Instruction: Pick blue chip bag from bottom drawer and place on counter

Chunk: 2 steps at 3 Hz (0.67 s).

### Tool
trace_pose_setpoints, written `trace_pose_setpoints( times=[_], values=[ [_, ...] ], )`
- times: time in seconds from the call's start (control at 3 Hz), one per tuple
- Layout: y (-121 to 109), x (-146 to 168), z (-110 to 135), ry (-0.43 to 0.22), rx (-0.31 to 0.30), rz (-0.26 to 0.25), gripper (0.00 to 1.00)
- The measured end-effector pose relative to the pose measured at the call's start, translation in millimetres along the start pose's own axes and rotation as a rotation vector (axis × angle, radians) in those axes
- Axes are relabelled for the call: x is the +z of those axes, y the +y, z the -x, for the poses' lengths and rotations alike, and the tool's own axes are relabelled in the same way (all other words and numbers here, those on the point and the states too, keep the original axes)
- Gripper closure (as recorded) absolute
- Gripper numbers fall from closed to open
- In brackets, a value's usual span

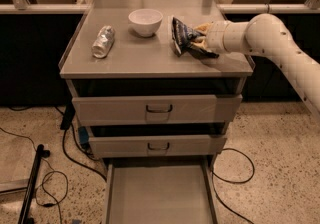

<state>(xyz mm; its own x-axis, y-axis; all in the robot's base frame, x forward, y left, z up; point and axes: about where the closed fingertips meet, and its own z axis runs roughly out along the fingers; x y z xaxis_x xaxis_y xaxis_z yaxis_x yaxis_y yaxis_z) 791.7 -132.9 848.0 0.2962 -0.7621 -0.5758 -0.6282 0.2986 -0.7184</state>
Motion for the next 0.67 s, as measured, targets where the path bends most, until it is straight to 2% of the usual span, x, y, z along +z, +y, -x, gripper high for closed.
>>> trace_pose_setpoints(
  times=[0.33, 0.67],
  values=[
    [4.0, 2.1, -5.2, 0.006, 0.016, 0.006, 1.00],
    [4.0, 2.1, -5.1, 0.006, 0.016, 0.007, 0.82]
  ],
)
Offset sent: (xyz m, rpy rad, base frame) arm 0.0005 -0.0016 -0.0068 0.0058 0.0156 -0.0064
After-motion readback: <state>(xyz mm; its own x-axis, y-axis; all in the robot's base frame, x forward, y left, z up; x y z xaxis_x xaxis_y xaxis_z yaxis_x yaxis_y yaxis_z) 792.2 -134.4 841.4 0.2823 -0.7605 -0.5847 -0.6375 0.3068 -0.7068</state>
